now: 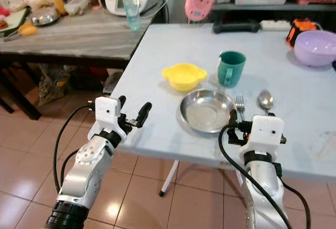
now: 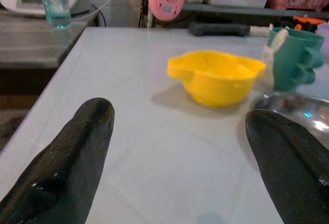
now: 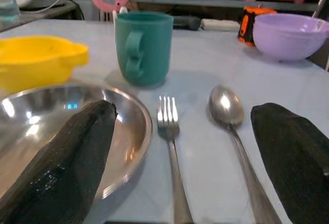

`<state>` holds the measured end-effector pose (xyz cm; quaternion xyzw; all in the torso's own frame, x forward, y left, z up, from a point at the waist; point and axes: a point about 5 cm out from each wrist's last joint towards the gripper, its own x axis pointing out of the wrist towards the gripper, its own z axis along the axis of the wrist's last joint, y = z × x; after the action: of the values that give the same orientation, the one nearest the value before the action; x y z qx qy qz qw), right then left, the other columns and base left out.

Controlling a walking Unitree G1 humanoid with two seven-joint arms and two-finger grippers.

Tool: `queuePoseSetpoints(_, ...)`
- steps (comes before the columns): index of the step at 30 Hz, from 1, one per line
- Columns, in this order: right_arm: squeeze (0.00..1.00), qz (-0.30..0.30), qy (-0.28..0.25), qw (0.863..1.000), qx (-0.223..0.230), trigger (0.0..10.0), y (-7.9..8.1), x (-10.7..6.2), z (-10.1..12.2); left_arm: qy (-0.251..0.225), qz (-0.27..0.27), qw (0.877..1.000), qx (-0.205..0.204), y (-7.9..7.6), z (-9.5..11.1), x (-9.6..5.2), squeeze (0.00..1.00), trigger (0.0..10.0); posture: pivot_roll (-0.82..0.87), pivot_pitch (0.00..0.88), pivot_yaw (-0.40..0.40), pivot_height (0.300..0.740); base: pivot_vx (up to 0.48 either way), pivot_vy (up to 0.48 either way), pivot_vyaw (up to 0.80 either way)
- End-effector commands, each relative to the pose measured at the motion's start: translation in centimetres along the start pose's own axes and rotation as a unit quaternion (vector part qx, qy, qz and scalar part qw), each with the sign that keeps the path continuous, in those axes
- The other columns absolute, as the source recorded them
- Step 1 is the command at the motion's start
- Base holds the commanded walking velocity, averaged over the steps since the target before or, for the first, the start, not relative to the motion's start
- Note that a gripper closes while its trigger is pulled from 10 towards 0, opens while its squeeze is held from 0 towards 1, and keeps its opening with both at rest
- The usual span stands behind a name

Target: Setting the table

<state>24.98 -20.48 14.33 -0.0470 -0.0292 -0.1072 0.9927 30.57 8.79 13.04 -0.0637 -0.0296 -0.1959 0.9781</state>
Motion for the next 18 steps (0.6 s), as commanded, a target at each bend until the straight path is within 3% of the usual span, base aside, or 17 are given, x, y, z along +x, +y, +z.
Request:
queuePoseSetpoints(1, 0.0, 0.014, 0.004, 1.0, 0.01, 10.0, 0.9, 0.0, 0.0, 0.014, 0.012, 1.0, 0.006, 1.0, -0.3, -0.5, 0.0, 10.0, -0.13, 0.086, 0.081, 0.74, 0.0, 0.0, -0.48)
queuePoseSetpoints(7, 0.0, 0.015, 0.003, 1.0, 0.009, 10.0, 0.8, 0.0, 0.0, 0.03, 0.003, 1.0, 0.006, 1.0, -1.0, -1.2, 0.0, 10.0, -0.13, 0.084, 0.08, 0.74, 0.0, 0.0, -0.6)
queuePoseSetpoints(14, 0.0, 0.02, 0.0, 1.0, 0.006, 10.0, 1.0, 0.1, 0.1, 0.038, -0.005, 0.999, -0.008, 0.8, -1.5, -1.8, 0.0, 10.0, -0.13, 0.083, 0.073, 0.74, 0.0, 0.0, 0.0)
queuePoseSetpoints(18, 0.0, 0.02, 0.0, 1.0, 0.003, 10.0, 0.9, 0.1, 0.1, 0.041, -0.042, 0.998, -0.022, 0.4, -1.6, -2.6, 0.0, 10.0, -0.13, 0.084, 0.065, 0.74, 0.0, 0.0, 0.0)
